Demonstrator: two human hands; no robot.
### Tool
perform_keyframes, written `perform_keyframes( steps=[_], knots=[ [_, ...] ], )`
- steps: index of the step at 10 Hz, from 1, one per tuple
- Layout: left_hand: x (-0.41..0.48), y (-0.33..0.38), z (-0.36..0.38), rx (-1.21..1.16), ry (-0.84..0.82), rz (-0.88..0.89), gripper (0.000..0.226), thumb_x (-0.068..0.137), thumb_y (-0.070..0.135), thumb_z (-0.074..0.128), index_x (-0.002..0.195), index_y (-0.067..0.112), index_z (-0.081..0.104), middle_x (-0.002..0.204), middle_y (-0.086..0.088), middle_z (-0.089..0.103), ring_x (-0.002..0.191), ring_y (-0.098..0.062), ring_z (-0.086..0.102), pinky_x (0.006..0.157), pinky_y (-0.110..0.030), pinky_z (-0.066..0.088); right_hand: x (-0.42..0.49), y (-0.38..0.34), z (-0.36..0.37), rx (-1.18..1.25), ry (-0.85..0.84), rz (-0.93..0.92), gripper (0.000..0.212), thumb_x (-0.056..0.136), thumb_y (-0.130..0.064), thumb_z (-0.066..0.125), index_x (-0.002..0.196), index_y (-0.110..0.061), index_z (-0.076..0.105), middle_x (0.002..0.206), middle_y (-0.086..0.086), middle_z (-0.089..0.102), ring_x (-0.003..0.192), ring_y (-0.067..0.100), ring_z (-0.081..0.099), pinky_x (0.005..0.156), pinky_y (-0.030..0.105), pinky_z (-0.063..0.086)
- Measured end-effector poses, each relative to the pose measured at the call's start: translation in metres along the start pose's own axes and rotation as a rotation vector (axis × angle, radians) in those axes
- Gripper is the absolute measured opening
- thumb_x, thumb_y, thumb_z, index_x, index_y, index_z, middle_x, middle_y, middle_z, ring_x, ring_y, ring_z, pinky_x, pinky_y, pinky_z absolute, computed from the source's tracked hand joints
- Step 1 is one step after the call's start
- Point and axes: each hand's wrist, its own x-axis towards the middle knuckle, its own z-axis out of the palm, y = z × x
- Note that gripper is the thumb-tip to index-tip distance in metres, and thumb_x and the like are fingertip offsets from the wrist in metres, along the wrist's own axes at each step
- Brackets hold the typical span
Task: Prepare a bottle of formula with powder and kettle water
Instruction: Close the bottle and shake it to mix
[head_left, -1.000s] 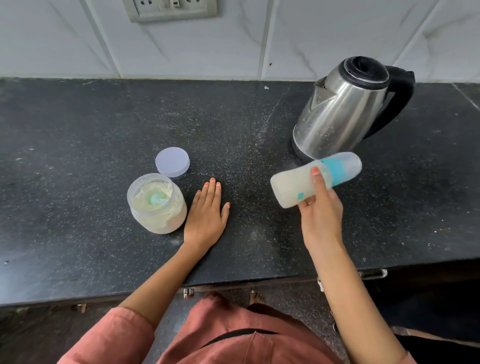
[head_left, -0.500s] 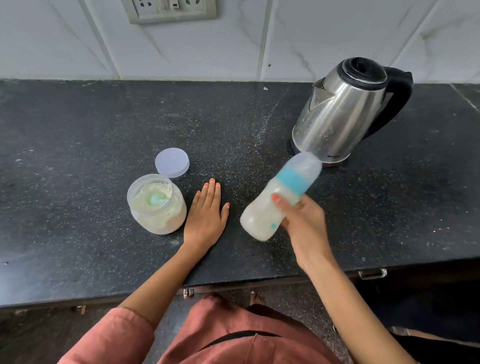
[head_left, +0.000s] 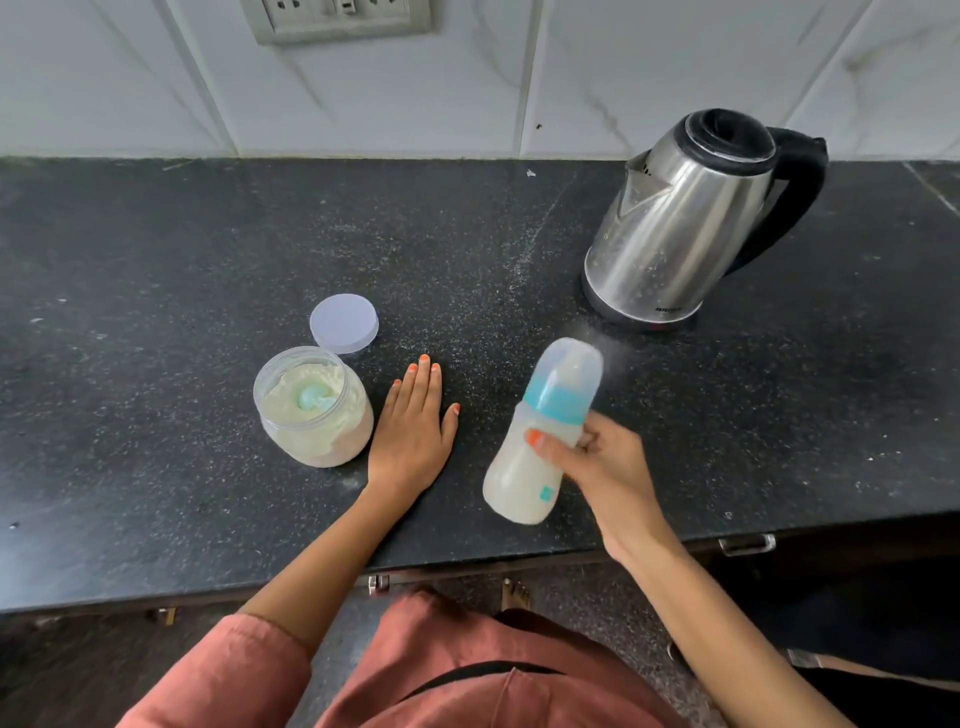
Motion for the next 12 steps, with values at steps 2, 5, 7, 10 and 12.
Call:
perform_keyframes(
  steps=[2, 5, 7, 10, 12],
  knots=[
    [0.000, 0.000, 0.001, -0.008, 0.006, 0.004, 0.057, 0.100, 0.037, 0.023, 0.148, 0.009, 0.010, 0.158, -0.005, 0.003, 0.146, -0.016, -0.001, 0.115, -0.029, -0.005, 0.023, -0.013, -0.005, 0.422, 0.272, -0.053, 0.023, 0.077, -0.019, 0.067, 0.100, -0.019, 0.064, 0.093, -0.007, 0.071, 0.086, 0.005, 0.066, 0.071, 0.022, 0.055],
    [0.001, -0.002, 0.002, -0.004, 0.011, 0.002, 0.058, 0.100, 0.038, 0.022, 0.149, 0.009, 0.009, 0.158, -0.004, 0.002, 0.145, -0.015, -0.002, 0.114, -0.027, -0.007, 0.025, -0.024, -0.007, 0.351, 0.254, -0.045, 0.031, 0.074, -0.022, 0.068, 0.104, -0.016, 0.064, 0.098, -0.005, 0.070, 0.091, 0.008, 0.066, 0.078, 0.025, 0.056],
    [0.000, -0.002, 0.002, 0.007, 0.009, 0.000, 0.058, 0.100, 0.037, 0.022, 0.149, 0.009, 0.009, 0.158, -0.005, 0.002, 0.145, -0.016, -0.002, 0.114, -0.027, -0.007, 0.001, -0.010, 0.002, -0.045, -0.040, -0.002, 0.026, 0.061, -0.017, 0.076, 0.086, -0.020, 0.068, 0.076, -0.010, 0.074, 0.074, 0.001, 0.067, 0.068, 0.018, 0.055],
    [0.001, -0.001, 0.002, 0.012, 0.004, 0.002, 0.058, 0.100, 0.038, 0.021, 0.149, 0.009, 0.007, 0.158, -0.004, 0.001, 0.145, -0.016, -0.002, 0.114, -0.027, -0.007, 0.021, -0.024, -0.003, 0.332, 0.211, -0.057, 0.033, 0.068, -0.023, 0.071, 0.099, -0.016, 0.065, 0.095, -0.003, 0.071, 0.093, 0.011, 0.066, 0.080, 0.027, 0.056],
    [0.000, -0.001, 0.001, 0.016, 0.002, -0.002, 0.058, 0.100, 0.037, 0.022, 0.149, 0.009, 0.007, 0.158, -0.005, 0.001, 0.146, -0.016, -0.002, 0.115, -0.028, -0.005, 0.010, -0.019, 0.004, 0.475, 0.056, 0.296, 0.022, 0.069, -0.023, 0.068, 0.088, -0.013, 0.066, 0.077, -0.001, 0.075, 0.071, 0.008, 0.070, 0.059, 0.024, 0.057]
  ],
)
